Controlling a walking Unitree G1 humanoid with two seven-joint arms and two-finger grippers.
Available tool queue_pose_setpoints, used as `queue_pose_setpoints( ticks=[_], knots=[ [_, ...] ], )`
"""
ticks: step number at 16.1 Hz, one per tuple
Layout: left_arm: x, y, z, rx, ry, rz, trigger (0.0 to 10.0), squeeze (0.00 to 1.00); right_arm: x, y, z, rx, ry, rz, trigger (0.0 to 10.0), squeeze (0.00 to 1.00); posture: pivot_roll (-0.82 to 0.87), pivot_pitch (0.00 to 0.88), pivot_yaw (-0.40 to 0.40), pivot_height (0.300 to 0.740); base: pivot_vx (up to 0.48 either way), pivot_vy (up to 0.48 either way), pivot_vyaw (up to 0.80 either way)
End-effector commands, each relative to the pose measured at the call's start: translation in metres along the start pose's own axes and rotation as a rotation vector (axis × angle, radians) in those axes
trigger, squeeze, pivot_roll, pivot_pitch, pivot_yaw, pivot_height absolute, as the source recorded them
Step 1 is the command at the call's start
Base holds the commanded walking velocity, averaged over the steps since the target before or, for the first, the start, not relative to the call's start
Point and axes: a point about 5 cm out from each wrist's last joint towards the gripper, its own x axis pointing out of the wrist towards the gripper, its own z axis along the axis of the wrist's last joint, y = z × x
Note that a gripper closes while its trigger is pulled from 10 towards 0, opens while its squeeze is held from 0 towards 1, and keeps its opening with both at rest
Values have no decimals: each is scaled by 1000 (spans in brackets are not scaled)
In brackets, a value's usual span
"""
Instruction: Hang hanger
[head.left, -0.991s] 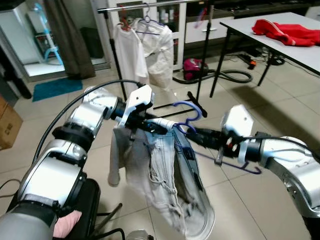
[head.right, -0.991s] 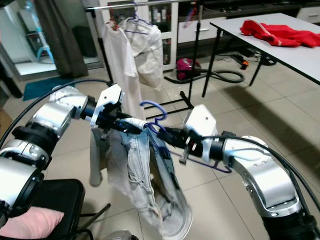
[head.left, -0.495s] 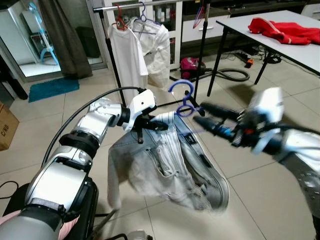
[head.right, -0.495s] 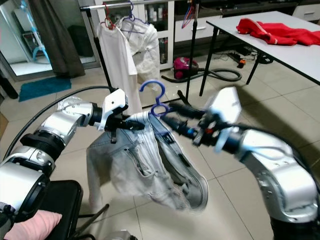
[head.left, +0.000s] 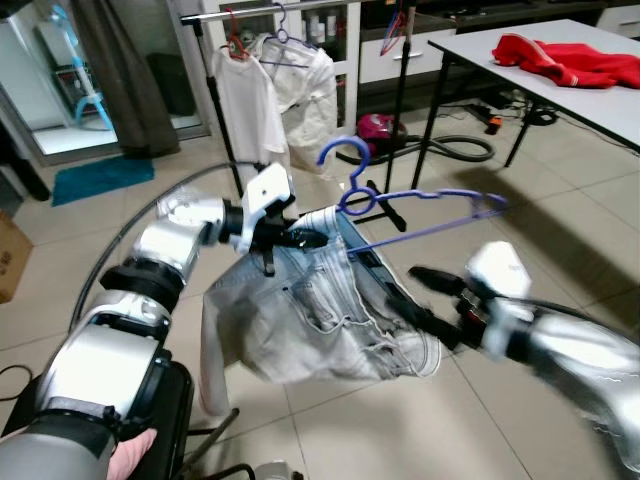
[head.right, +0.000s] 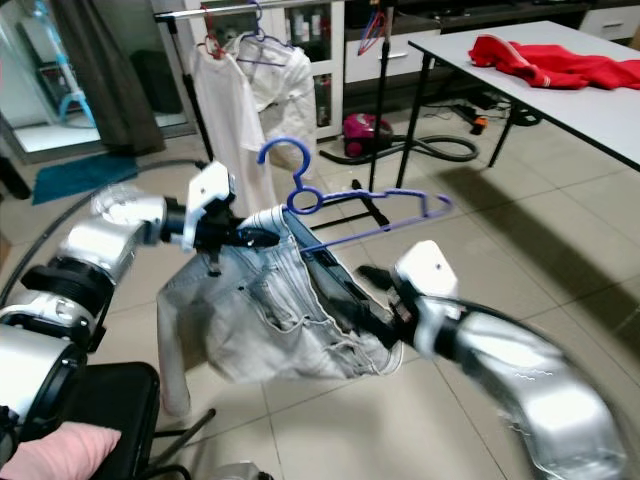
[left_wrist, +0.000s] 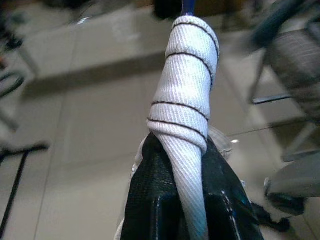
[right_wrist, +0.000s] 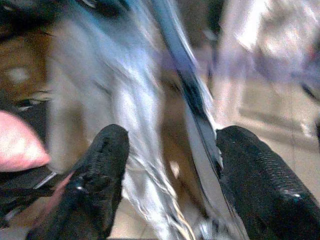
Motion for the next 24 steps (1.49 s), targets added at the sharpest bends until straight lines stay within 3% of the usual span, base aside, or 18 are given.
queue_pose_setpoints(
  ticks=[1, 3, 4, 5, 7, 11, 12, 13, 14, 15, 24],
  knots=[
    [-13, 3, 20, 61, -49, -19, 0, 0, 8, -13, -8, 4, 36, -127, 10000, 1000, 3, 0, 96, 740, 0, 0, 0],
    [-16, 0, 25, 78, -52, -58, 0, 0, 15, -23, -16, 24, 59, -213, 10000, 1000, 6, 2, 95, 740, 0, 0, 0],
    [-19, -1, 30, 89, -61, -69, 0, 0, 20, -29, -27, 26, 105, -242, 10000, 388, 18, 8, 90, 740, 0, 0, 0],
    [-22, -1, 37, 101, -75, -76, 0, 0, 22, -37, -41, -8, 172, -286, 10000, 0, 22, 10, 86, 740, 0, 0, 0],
    [-30, -1, 48, 115, -98, -62, 0, 0, 20, -43, -56, -56, 220, -309, 10000, 0, 31, 10, 77, 740, 0, 0, 0],
    [-41, 6, 63, 120, -155, -6, 0, 0, 9, -39, -67, 6, 229, -224, 10000, 0, 27, 8, 79, 740, 0, 0, 0],
    [-44, 6, 67, 108, -184, -10, 0, 0, 5, -42, -80, 40, 277, -239, 4431, 0, 24, 8, 81, 740, 0, 0, 0],
    [-45, 5, 69, 104, -194, -13, 0, 0, 4, -43, -85, 60, 292, -248, 4431, 0, 24, 8, 82, 740, 0, 0, 0],
    [-46, 4, 69, 102, -196, -19, 0, 0, 4, -44, -91, 115, 293, -256, 0, 0, 23, 6, 83, 740, 0, 0, 0],
    [-47, 2, 67, 97, -190, -29, 0, 0, 7, -43, -97, 172, 294, -257, 0, 0, 24, 6, 84, 740, 0, 0, 0],
    [-52, 6, 53, 73, -149, 29, 0, 0, 4, -44, -98, 244, 273, -223, 0, 0, 24, 0, 80, 740, 0, 0, 0]
  ],
)
